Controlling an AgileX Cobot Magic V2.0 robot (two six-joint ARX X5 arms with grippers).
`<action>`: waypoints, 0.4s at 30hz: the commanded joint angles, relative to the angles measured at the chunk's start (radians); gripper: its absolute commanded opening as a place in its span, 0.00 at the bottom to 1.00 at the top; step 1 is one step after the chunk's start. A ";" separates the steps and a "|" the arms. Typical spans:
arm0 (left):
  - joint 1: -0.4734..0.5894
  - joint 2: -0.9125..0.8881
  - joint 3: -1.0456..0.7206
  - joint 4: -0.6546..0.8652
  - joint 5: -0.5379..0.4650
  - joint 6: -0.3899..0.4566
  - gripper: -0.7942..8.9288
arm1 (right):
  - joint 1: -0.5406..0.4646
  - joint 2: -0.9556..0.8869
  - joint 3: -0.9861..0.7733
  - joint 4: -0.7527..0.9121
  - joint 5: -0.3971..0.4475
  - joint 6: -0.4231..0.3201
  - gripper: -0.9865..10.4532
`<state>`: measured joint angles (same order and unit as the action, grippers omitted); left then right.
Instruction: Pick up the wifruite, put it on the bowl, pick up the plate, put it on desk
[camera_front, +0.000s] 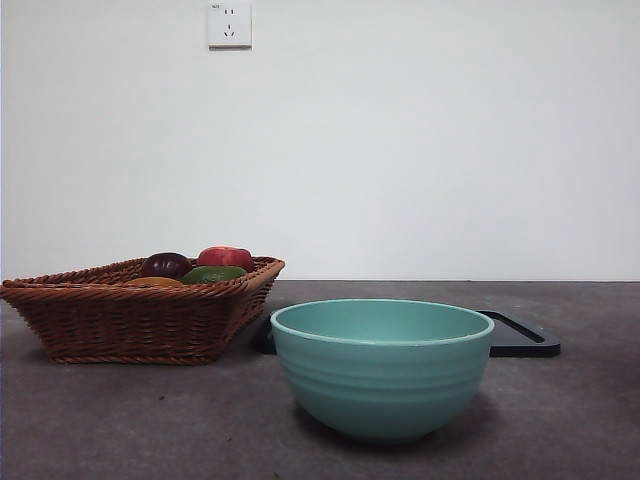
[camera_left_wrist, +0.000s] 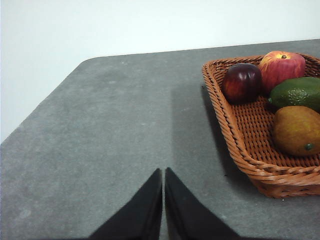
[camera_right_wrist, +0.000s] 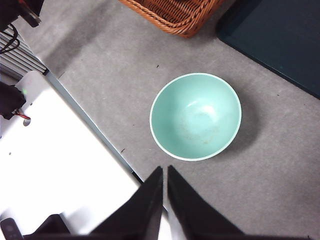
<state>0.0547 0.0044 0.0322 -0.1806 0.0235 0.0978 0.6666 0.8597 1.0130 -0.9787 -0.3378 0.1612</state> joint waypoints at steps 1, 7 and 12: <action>0.002 -0.002 -0.021 -0.008 -0.005 -0.007 0.09 | 0.006 0.008 0.016 0.007 -0.002 -0.009 0.09; 0.002 -0.002 -0.021 -0.008 -0.005 -0.007 0.09 | 0.006 0.007 0.016 0.006 -0.002 -0.009 0.09; 0.002 -0.002 -0.021 -0.008 -0.005 -0.007 0.09 | -0.022 -0.032 0.016 0.017 0.004 -0.029 0.09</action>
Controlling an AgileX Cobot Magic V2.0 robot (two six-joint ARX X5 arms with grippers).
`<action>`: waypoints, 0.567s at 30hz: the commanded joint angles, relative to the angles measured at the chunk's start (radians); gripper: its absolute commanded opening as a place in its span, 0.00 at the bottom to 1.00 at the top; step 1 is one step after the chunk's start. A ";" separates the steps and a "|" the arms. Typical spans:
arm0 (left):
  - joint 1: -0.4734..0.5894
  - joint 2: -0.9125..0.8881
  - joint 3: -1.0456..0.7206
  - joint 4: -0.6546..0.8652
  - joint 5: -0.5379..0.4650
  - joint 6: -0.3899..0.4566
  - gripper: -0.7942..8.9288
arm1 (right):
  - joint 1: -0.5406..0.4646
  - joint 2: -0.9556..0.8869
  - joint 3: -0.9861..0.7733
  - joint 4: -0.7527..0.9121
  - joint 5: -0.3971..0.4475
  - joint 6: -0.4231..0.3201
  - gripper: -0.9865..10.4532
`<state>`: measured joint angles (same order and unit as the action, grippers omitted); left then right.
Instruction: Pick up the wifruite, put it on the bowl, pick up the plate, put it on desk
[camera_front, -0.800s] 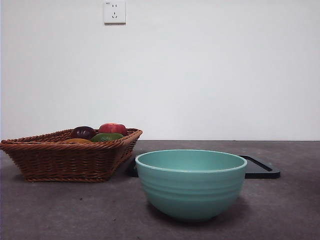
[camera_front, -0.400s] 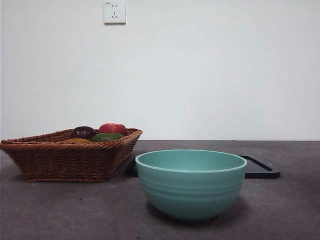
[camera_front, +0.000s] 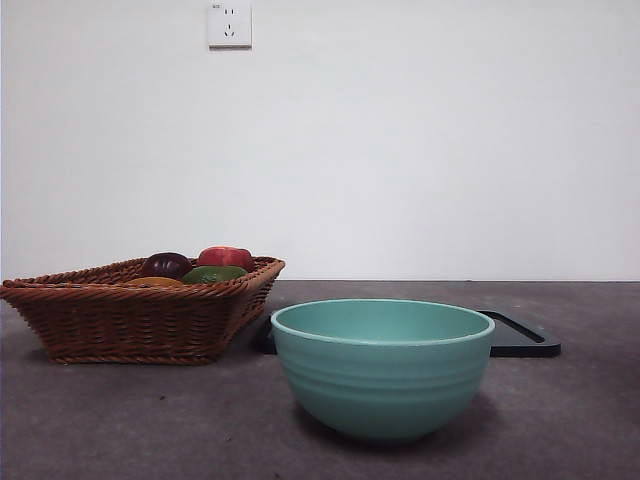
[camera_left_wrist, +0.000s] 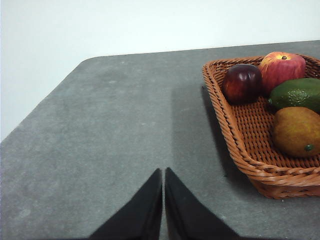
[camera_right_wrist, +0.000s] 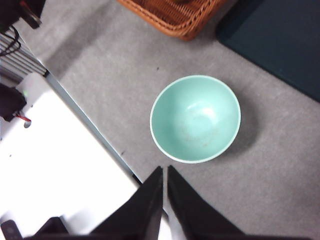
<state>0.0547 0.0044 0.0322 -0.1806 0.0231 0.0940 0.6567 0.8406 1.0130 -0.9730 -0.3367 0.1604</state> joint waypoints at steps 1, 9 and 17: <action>0.002 -0.002 -0.021 -0.007 -0.004 -0.003 0.09 | -0.034 -0.019 0.016 0.011 0.003 -0.046 0.09; 0.002 -0.002 -0.021 -0.007 -0.004 -0.003 0.09 | -0.367 -0.178 -0.103 0.253 0.004 -0.121 0.09; 0.002 -0.002 -0.021 -0.007 -0.004 -0.003 0.09 | -0.653 -0.501 -0.548 0.765 0.105 -0.163 0.09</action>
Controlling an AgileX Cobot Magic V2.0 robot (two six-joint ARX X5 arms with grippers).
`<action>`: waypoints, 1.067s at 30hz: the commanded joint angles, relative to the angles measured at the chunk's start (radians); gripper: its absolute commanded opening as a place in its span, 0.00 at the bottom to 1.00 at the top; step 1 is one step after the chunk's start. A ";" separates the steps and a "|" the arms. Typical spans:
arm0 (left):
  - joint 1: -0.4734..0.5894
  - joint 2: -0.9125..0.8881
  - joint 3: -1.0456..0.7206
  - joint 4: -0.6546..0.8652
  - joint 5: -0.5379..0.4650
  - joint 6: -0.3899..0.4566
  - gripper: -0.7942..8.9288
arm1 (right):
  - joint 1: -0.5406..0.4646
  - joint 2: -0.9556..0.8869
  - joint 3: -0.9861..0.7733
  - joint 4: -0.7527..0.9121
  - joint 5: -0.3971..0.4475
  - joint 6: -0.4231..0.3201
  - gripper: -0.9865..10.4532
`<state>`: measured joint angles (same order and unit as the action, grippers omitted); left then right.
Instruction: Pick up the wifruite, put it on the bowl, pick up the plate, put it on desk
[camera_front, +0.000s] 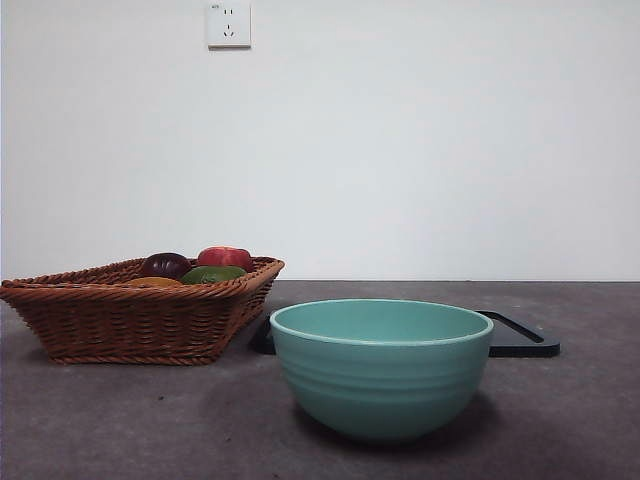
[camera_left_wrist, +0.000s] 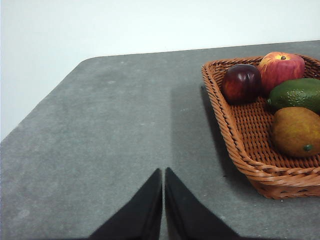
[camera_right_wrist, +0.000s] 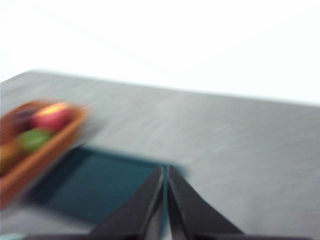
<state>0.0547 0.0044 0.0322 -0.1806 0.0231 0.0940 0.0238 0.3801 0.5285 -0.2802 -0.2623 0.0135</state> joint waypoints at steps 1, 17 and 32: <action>0.002 -0.002 -0.021 -0.007 -0.004 -0.003 0.09 | -0.037 -0.083 -0.122 0.118 0.056 -0.018 0.09; 0.002 -0.002 -0.021 -0.007 -0.004 -0.003 0.09 | -0.061 -0.356 -0.500 0.303 0.137 -0.021 0.09; 0.002 -0.002 -0.021 -0.007 -0.004 -0.003 0.09 | -0.061 -0.377 -0.518 0.195 0.163 -0.022 0.09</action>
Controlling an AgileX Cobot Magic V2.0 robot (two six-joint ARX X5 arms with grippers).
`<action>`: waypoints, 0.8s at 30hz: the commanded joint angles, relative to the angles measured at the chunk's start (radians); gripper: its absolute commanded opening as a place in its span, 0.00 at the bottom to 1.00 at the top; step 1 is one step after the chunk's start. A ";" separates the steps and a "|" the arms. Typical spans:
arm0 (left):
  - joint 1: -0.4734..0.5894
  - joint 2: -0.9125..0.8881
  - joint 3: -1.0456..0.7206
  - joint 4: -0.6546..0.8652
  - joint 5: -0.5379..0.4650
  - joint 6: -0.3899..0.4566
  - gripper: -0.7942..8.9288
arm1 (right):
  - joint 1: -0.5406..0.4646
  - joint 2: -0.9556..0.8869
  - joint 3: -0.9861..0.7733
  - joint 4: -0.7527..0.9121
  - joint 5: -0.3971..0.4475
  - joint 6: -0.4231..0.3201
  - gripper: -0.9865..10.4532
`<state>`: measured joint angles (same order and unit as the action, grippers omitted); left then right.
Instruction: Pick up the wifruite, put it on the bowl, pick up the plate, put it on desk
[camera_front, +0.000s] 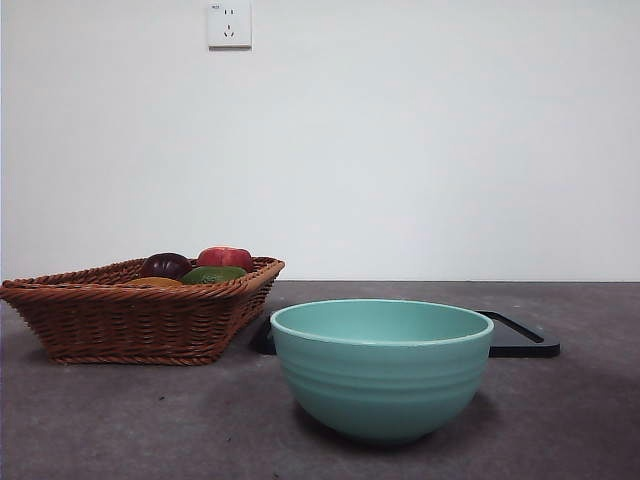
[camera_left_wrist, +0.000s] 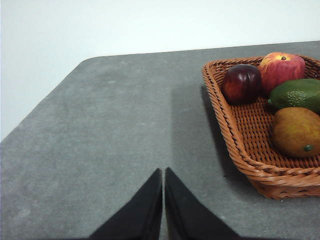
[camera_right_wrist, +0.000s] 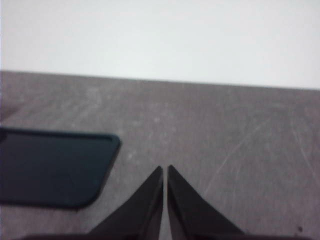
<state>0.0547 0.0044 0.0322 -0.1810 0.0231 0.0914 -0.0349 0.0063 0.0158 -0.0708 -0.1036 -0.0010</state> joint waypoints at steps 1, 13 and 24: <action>0.002 -0.002 -0.021 -0.006 -0.004 0.000 0.09 | -0.002 -0.003 -0.005 -0.030 0.006 -0.007 0.09; 0.002 -0.002 -0.021 -0.006 -0.004 0.000 0.09 | -0.001 -0.003 -0.005 -0.103 0.019 0.002 0.09; 0.002 -0.002 -0.021 -0.006 -0.004 0.000 0.09 | -0.001 -0.003 -0.005 -0.087 0.019 0.000 0.09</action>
<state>0.0547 0.0044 0.0322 -0.1810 0.0231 0.0914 -0.0349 0.0067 0.0158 -0.1627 -0.0856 -0.0006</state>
